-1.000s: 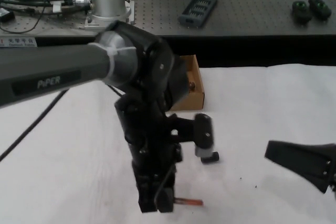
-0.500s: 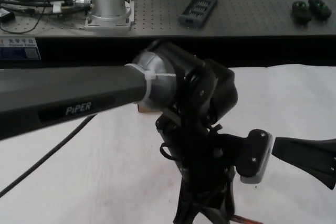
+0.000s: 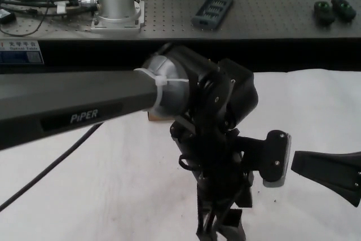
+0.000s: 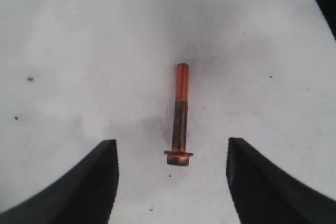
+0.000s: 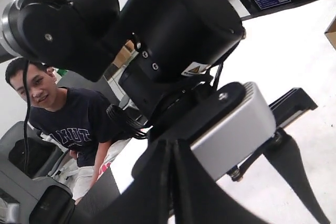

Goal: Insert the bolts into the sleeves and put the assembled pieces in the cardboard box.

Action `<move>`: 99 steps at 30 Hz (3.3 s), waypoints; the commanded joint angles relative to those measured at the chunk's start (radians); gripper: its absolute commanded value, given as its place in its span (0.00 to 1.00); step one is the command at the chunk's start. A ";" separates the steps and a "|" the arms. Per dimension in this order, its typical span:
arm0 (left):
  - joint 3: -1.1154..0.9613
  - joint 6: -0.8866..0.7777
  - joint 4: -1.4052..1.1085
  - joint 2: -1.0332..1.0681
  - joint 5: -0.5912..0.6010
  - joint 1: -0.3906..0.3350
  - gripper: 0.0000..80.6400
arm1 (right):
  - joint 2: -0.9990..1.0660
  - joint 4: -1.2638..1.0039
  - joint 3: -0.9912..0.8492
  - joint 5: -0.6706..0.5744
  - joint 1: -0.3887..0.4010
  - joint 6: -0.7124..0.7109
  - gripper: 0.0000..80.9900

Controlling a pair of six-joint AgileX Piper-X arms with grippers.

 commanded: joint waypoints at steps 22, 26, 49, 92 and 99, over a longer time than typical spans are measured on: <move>-0.005 -0.805 -0.347 -0.066 -0.124 0.258 0.53 | 0.122 1.092 -0.313 0.530 0.058 -0.858 0.23; -0.005 -0.816 -0.321 -0.069 -0.122 0.298 0.53 | 0.243 1.077 -0.317 0.604 0.175 -0.778 0.36; -0.005 -0.844 -0.268 -0.180 -0.009 0.473 0.53 | 0.683 1.145 -0.574 0.717 0.455 -0.957 0.28; -0.005 -0.895 -0.223 -0.180 0.016 0.473 0.53 | 0.868 1.287 -0.694 0.938 0.514 -1.018 0.15; -0.005 -0.893 -0.244 -0.180 0.014 0.473 0.53 | 0.868 1.284 -0.701 0.960 0.514 -0.959 0.05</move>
